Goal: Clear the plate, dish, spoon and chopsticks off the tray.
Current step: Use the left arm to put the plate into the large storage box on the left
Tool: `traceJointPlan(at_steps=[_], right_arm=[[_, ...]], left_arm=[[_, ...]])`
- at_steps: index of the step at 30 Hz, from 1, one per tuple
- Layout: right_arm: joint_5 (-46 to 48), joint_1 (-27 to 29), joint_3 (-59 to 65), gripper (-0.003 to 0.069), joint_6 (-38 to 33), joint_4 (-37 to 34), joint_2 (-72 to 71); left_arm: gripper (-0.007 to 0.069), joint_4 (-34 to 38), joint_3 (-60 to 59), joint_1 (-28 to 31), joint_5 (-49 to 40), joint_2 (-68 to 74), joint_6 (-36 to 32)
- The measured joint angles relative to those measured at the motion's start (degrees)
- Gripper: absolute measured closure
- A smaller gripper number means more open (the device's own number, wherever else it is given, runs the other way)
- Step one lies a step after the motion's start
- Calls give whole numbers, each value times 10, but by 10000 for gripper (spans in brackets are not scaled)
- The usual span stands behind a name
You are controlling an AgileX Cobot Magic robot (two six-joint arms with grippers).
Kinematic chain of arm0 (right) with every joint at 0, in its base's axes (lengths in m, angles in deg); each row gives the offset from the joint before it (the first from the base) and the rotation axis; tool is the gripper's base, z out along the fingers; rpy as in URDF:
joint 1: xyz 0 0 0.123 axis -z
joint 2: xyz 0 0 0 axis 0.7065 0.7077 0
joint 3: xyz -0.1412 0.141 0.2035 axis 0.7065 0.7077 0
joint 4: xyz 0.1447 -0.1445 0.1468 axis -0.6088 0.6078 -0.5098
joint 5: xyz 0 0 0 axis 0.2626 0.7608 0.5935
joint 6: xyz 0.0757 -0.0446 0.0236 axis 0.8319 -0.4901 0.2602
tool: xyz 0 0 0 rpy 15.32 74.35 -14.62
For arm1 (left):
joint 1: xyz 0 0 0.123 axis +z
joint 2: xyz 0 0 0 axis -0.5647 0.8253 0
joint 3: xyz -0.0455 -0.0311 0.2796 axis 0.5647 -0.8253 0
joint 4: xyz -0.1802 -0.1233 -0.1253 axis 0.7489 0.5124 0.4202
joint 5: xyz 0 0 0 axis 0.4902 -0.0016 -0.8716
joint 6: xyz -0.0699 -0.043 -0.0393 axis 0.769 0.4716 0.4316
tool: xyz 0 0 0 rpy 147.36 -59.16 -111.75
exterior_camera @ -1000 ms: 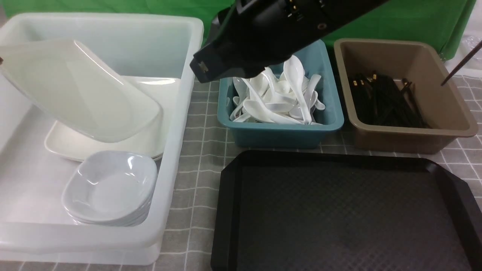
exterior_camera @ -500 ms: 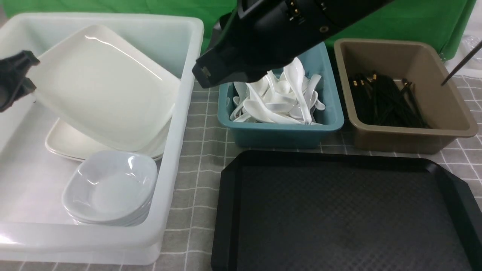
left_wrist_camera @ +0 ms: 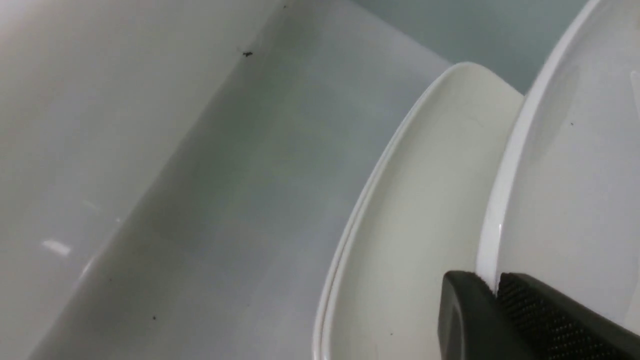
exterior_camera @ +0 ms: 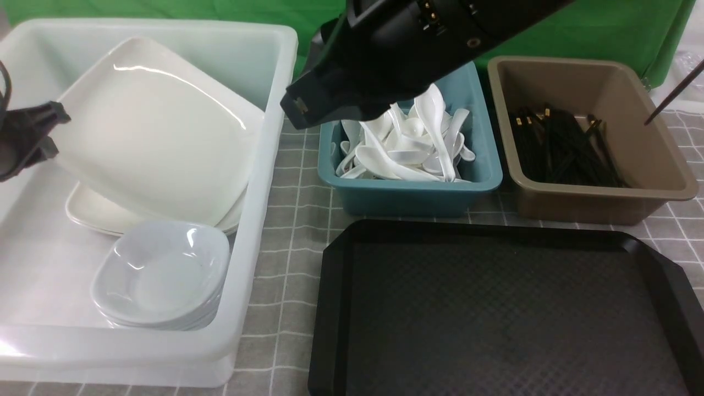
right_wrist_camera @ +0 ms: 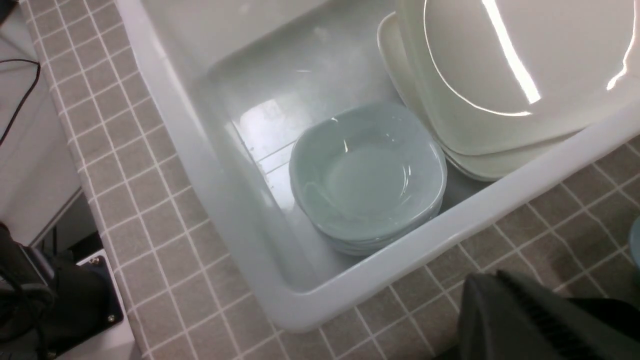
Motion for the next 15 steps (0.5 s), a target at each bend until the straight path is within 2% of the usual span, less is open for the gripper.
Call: traceJointPlan(at_steps=[3, 11, 15], right_arm=[[0, 0, 0, 633, 0, 0, 0], [0, 0, 0, 633, 0, -2, 0], [0, 0, 0, 633, 0, -2, 0]], left_arm=[[561, -44, 0, -1, -9, 8, 41], [522, -92, 1, -1, -49, 11, 72], [449, -145, 1, -1, -80, 15, 100]])
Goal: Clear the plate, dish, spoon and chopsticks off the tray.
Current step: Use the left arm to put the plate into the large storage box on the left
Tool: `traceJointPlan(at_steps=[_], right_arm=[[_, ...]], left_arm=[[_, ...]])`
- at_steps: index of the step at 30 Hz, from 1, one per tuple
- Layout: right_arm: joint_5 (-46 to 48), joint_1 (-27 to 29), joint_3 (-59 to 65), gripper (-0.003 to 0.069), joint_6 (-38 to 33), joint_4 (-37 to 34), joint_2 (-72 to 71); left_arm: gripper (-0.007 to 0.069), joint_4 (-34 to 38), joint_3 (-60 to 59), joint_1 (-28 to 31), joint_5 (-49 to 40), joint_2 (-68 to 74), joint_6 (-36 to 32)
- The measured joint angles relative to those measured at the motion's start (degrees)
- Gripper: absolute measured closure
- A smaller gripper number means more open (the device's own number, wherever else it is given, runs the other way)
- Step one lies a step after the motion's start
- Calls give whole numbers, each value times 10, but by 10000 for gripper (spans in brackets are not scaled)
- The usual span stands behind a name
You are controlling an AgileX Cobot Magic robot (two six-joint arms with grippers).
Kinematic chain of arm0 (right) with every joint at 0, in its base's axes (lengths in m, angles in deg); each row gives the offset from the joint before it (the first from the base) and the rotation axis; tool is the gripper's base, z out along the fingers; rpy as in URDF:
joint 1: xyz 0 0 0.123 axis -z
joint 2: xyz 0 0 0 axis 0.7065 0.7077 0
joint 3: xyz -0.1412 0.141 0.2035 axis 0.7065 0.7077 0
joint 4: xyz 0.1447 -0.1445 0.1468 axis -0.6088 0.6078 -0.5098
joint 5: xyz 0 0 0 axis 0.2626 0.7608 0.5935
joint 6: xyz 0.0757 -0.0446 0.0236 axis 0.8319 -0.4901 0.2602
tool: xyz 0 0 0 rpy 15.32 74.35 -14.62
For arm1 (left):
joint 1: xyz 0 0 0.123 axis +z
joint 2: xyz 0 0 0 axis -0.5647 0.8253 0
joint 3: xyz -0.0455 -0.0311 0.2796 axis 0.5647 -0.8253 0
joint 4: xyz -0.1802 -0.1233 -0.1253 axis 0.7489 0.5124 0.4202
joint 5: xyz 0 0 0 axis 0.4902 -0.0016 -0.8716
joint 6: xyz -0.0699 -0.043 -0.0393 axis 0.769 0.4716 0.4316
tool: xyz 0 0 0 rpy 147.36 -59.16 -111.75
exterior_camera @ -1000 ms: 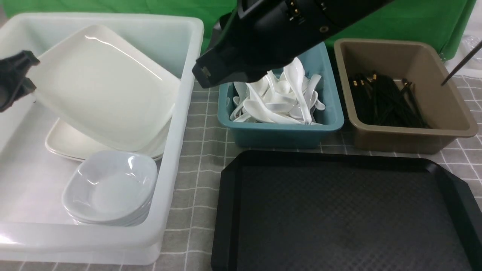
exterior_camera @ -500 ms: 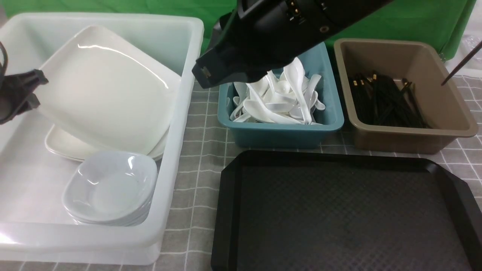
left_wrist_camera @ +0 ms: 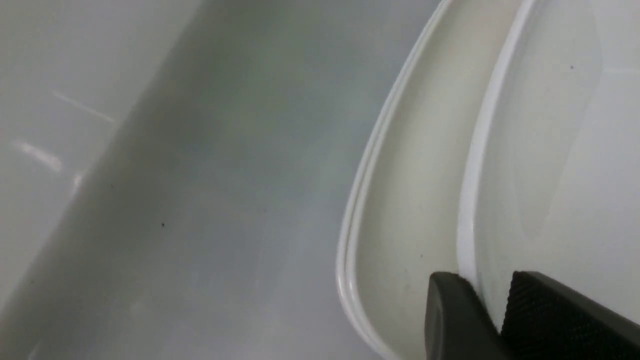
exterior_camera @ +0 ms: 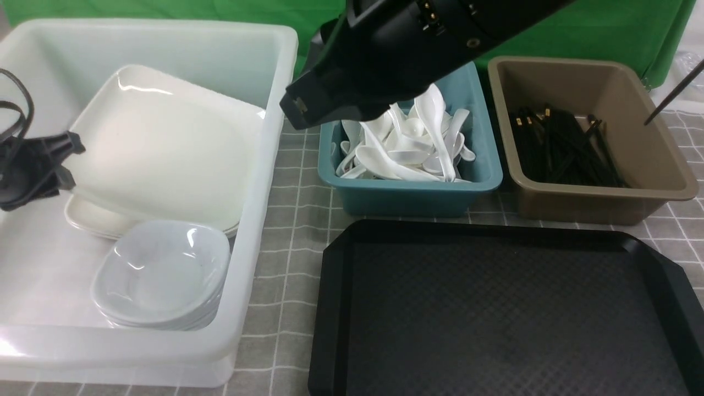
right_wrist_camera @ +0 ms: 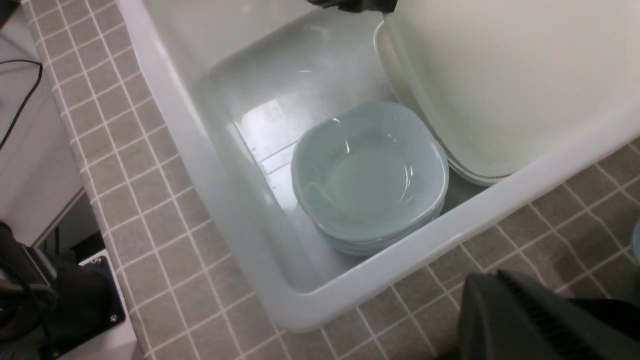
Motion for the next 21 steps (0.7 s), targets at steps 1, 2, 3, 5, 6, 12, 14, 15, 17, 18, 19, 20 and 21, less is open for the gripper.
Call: traceJointPlan(at_steps=[1, 2, 3, 5, 6, 12, 14, 15, 17, 18, 19, 20, 21], right_arm=[[0, 0, 0, 633, 0, 0, 0], [0, 0, 0, 633, 0, 0, 0], [0, 0, 0, 633, 0, 0, 0], [0, 0, 0, 633, 0, 0, 0], [0, 0, 0, 633, 0, 0, 0], [0, 0, 0, 633, 0, 0, -2], [-1, 0, -1, 633, 0, 4, -5], [-1, 0, -1, 633, 0, 10, -6], [-1, 0, -7, 633, 0, 32, -15], [-1, 0, -12, 633, 0, 42, -19], [-1, 0, -16, 633, 1, 58, -24], [-1, 0, -20, 633, 4, 77, -32], [-1, 0, -22, 633, 10, 92, -42]], left_arm=[[420, -9, -1, 0, -9, 1, 5], [400, -21, -1, 0, -15, 1, 8], [368, -29, -1, 0, -21, 2, 9], [295, -38, -1, -1, -23, 2, 11], [259, -39, -1, -1, -23, 2, 12], [135, -66, -1, -1, -23, -7, 13], [134, -77, -1, -1, -22, -22, 13], [139, -81, -1, -1, -20, -35, 13], [180, -80, -1, -1, -18, -65, 13], [218, -75, -1, -3, -20, -82, 9], [270, -72, -1, -4, -21, -98, 4], [333, -69, -1, -9, -25, -118, -6], [391, -66, -1, -16, -29, -136, -16]])
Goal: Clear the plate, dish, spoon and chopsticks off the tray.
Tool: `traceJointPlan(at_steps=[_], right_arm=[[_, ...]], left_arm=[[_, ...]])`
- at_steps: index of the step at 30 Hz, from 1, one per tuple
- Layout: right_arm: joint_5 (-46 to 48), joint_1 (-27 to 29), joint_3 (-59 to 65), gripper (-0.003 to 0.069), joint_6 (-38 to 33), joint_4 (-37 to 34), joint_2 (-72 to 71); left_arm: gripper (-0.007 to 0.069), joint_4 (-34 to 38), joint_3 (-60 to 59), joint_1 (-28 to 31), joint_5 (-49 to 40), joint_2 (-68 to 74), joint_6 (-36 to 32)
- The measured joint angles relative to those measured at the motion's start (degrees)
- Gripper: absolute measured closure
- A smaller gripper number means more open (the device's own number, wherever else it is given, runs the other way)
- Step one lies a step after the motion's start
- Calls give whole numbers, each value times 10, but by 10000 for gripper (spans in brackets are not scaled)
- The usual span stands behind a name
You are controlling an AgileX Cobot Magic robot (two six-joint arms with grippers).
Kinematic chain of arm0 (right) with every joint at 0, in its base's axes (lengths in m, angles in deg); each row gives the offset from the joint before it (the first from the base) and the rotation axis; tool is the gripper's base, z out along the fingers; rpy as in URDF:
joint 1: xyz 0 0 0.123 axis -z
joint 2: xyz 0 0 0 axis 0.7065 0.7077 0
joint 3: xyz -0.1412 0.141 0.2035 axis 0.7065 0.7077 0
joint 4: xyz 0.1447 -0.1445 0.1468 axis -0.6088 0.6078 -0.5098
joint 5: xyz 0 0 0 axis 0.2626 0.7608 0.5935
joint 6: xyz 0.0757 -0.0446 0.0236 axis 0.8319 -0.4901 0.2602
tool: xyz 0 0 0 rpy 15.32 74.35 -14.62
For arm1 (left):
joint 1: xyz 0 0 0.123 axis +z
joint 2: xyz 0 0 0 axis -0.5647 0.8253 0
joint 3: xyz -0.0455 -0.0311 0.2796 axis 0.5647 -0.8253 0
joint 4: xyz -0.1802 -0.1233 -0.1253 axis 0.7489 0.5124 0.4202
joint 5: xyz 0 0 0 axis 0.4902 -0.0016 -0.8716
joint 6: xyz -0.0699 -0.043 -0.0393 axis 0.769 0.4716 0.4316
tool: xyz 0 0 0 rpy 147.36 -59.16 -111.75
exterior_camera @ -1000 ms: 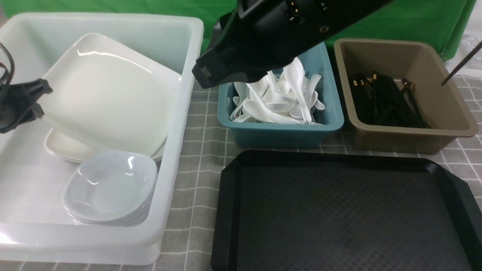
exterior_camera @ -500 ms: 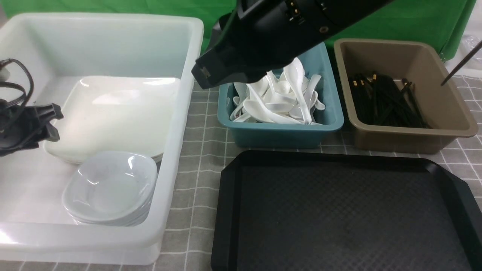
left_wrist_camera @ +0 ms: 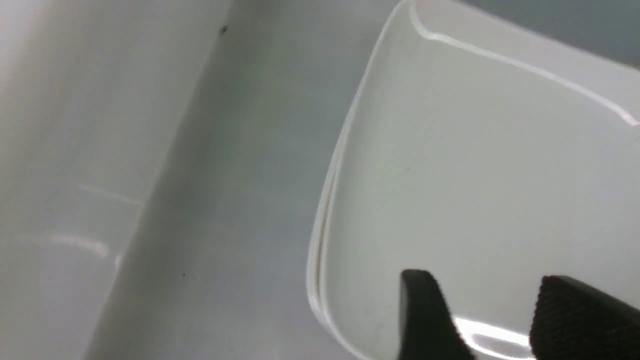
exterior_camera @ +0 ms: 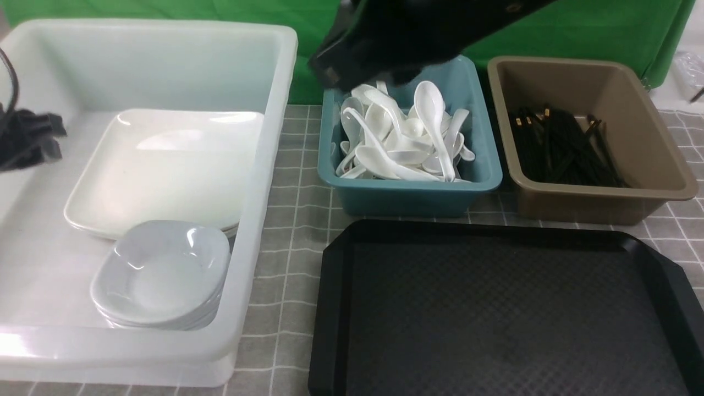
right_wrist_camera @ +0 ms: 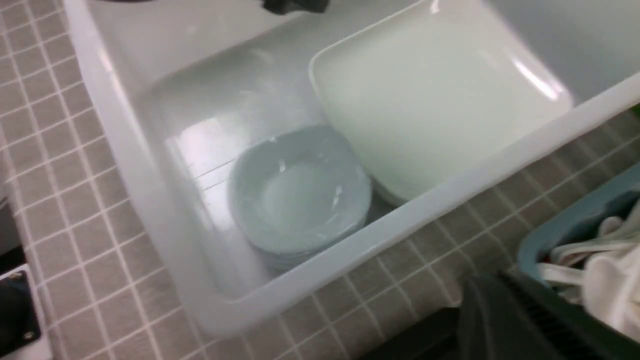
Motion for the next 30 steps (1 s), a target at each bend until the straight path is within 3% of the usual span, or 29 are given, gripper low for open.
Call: traceJointPlan(at_steps=[2, 4, 11, 14, 17, 18, 21, 25, 30], right_arm=[[-4, 0, -2, 633, 22, 51, -26], [-4, 0, -2, 633, 52, 99, -61], [-15, 0, 65, 633, 143, 225, -195], [-99, 0, 189, 633, 209, 289, -303], [-230, 0, 350, 633, 281, 344, -422], [-240, 0, 350, 633, 286, 347, -430], [-392, 0, 527, 633, 355, 369, -564], [-544, 0, 708, 633, 365, 373, -708], [-597, 0, 824, 630, 365, 373, -821]], left_arm=[[539, 4, 0, -25, -15, -53, -24], [592, 5, 0, -64, -26, -97, -48], [624, 9, 0, -210, -85, -231, -92], [624, 15, -2, -277, -163, -291, -105], [624, 39, -28, -311, -173, -340, -103], [624, 40, -33, -314, -173, -343, -103], [624, 68, -93, -324, -137, -400, -103], [624, 94, -190, -326, -36, -474, -102], [624, 138, -290, -326, 54, -538, -92]])
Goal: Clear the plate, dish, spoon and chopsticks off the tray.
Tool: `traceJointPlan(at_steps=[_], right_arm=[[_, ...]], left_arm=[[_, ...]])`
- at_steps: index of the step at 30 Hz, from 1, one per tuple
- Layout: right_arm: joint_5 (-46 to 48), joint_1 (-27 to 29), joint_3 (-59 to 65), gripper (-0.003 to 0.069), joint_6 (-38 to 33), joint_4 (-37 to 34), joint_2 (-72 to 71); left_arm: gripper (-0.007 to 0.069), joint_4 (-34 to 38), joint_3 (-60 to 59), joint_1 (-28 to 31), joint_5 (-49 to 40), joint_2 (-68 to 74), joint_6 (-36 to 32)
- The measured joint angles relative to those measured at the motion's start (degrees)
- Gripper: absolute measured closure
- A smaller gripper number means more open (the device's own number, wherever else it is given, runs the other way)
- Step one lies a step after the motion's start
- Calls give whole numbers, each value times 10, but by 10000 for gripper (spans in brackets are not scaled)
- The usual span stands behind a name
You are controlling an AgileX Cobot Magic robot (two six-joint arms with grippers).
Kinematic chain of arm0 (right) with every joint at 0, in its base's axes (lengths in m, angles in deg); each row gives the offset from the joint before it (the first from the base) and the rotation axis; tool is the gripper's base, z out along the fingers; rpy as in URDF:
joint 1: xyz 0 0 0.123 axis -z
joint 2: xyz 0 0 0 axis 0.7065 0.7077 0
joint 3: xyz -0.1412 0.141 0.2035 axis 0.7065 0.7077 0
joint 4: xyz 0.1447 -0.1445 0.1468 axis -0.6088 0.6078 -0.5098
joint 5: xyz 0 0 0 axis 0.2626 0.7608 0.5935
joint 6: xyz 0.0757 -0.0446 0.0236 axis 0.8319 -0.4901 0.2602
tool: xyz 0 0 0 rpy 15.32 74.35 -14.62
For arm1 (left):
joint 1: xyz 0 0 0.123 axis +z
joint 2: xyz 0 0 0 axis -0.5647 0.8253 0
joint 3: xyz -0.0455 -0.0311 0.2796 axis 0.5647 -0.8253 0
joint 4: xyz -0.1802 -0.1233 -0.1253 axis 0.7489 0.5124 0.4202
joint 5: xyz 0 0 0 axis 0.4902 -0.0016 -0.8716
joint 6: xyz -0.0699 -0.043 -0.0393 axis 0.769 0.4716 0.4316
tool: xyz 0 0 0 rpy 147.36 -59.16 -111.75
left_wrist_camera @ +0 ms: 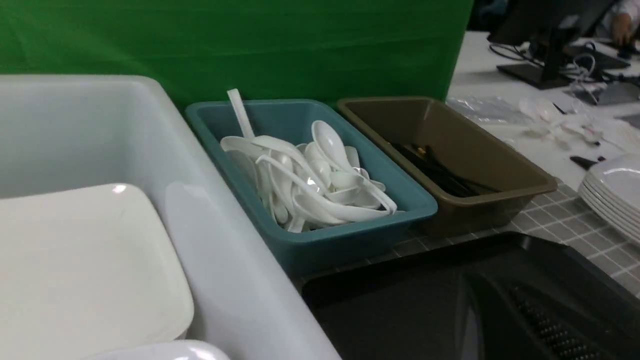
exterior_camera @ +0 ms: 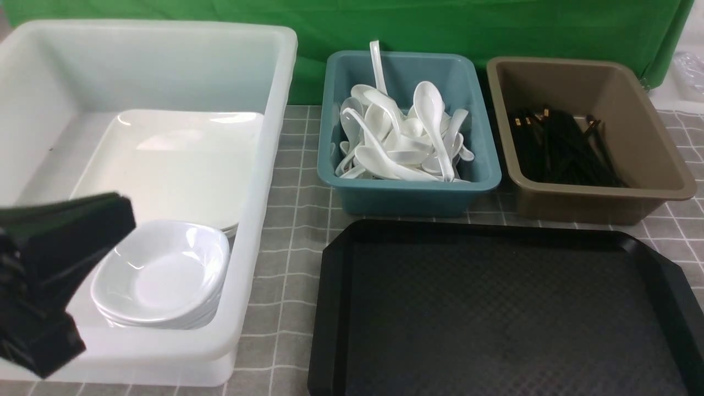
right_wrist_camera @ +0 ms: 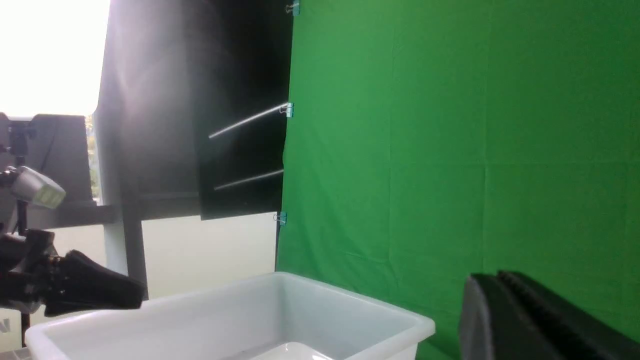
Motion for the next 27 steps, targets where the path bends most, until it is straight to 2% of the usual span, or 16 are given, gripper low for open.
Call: traceJointPlan(at_steps=[9, 20, 27], right_arm=[[-7, 0, 26, 567, 1, 1, -37], [-1, 0, 26, 537, 2, 1, -37], [4, 0, 26, 522, 2, 1, -37]], left_arm=[[622, 0, -69, 0, 56, -15, 2], [622, -133, -69, 0, 58, -15, 2], [622, -150, -69, -1, 58, -15, 2]])
